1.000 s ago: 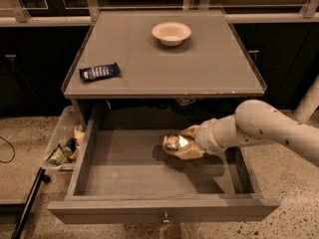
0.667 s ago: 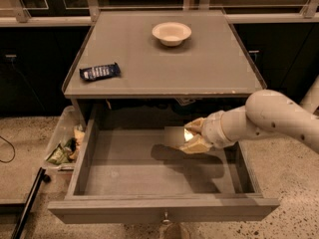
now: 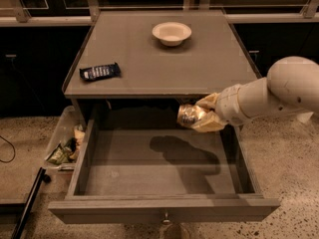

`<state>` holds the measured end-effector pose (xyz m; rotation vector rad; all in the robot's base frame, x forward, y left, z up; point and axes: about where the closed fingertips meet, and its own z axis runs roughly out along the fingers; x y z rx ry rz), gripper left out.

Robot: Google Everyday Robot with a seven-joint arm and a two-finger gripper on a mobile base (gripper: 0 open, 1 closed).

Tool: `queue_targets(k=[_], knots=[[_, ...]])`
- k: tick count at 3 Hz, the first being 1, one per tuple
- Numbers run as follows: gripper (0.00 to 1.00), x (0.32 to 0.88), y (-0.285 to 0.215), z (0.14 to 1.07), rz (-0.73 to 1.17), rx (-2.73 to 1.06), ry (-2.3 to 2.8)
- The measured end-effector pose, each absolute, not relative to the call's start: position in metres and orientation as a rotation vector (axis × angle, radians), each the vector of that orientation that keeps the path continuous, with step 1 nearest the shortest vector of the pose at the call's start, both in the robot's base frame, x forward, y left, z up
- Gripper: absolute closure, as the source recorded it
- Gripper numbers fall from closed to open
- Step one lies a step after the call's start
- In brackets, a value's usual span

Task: Pick orange can from top drawer and place on counter

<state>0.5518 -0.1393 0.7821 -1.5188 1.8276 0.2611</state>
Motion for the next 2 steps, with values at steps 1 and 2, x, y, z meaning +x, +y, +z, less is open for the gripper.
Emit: queue_targets(k=[1,2], knots=[[1.0,0.5773,-0.1676,0.8117,0.21,-1.464,1.824],[1.0,0.5773,-0.1672,0.8114,0.211,-1.464,1.824]])
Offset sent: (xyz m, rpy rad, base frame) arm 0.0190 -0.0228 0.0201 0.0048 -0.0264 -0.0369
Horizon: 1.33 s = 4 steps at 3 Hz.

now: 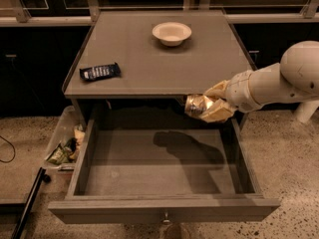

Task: Pick orange can from top drawer and place on counter

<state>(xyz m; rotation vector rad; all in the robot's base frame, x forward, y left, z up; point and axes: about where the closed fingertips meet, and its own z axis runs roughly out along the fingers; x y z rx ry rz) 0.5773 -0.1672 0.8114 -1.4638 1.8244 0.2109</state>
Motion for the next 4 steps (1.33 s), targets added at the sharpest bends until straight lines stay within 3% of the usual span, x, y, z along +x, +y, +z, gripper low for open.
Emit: queue_targets(k=[3,4], knots=[[1.0,0.578,-0.135,0.911,0.041,-1.593,1.623],[1.0,0.609,-0.145,0.934,0.032,-1.579,1.589]])
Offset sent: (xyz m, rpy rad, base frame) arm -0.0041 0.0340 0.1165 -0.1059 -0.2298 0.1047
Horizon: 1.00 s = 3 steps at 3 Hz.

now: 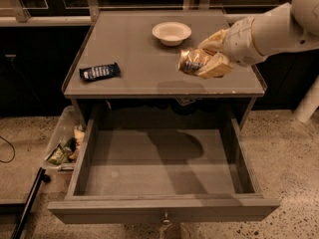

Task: Pick orange can from top drawer and place on counter

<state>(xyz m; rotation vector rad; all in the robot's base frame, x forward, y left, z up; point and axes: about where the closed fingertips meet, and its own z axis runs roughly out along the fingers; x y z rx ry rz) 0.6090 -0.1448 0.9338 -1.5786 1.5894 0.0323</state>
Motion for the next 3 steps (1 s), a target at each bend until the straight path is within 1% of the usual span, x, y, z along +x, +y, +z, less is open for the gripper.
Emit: queue_targets(k=[2,3], knots=[[1.0,0.71,-0.164,0.91,0.211,-1.436,1.638],[1.0,0.74,-0.167,0.898,0.298,-1.372,1.68]])
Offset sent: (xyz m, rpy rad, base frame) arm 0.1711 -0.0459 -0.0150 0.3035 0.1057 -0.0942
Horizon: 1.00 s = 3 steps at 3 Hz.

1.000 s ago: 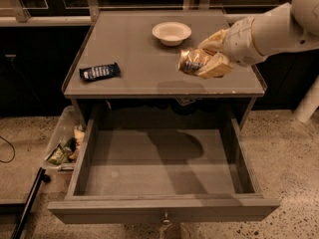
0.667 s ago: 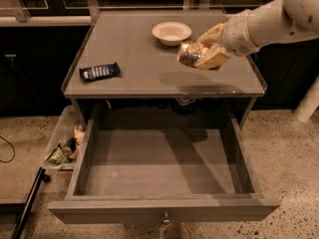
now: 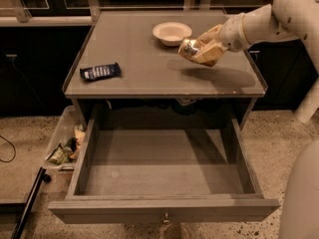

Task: Pick orange can from top drawer and place on counter

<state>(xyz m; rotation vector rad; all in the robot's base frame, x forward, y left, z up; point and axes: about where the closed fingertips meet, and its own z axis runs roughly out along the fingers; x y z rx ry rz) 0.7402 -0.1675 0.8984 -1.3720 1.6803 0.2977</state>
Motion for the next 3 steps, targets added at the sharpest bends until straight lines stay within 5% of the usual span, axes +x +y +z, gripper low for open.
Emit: queue_targets(k=[3], knots=[[1.0,0.759,-0.16,0.857,0.312,-1.308,1.9]])
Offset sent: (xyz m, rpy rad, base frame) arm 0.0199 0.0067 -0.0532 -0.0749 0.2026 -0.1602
